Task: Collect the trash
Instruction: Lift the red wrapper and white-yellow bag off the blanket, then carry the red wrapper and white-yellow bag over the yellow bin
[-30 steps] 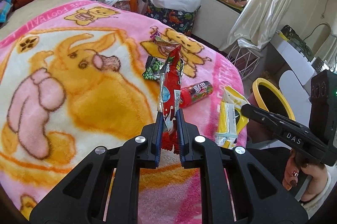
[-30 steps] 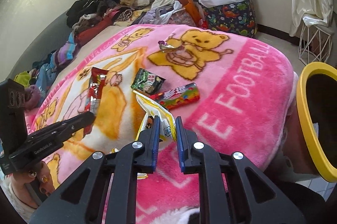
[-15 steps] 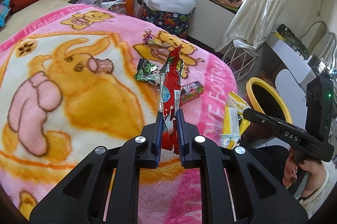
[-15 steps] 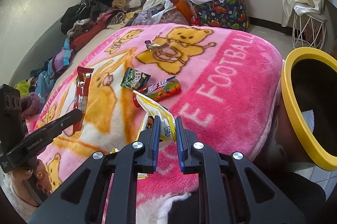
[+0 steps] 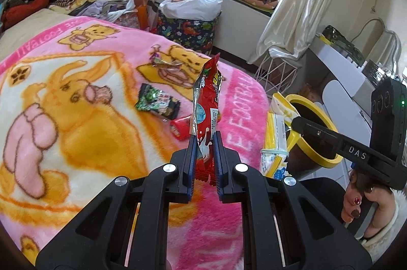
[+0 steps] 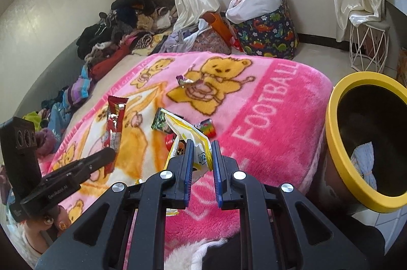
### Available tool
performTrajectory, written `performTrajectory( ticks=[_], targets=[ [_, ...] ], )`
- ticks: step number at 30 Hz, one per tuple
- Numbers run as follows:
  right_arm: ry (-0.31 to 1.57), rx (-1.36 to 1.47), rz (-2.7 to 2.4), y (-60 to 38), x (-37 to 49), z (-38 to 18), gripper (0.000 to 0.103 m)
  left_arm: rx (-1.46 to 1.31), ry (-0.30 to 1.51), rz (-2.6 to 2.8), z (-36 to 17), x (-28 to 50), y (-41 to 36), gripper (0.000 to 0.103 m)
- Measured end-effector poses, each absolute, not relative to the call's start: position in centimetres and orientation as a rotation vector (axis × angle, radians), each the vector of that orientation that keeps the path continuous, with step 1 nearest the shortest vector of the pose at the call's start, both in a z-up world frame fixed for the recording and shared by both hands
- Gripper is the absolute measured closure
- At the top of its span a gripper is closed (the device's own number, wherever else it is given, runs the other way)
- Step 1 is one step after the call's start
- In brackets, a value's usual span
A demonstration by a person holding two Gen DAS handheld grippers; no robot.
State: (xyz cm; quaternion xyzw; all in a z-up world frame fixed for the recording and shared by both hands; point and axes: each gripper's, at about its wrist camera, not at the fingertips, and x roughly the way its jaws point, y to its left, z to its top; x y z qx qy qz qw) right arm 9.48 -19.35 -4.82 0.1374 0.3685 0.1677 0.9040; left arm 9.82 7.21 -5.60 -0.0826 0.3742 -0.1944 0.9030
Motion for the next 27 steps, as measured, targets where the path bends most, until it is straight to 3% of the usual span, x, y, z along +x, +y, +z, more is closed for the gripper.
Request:
performTrajectory(
  ticks=[27],
  targets=[
    [0.623,0.311,0.126,-27.9,7.0,-1.7,0.089,-0.126,0.749,-0.54,-4.1,10.7,-1.3,0.095]
  ],
)
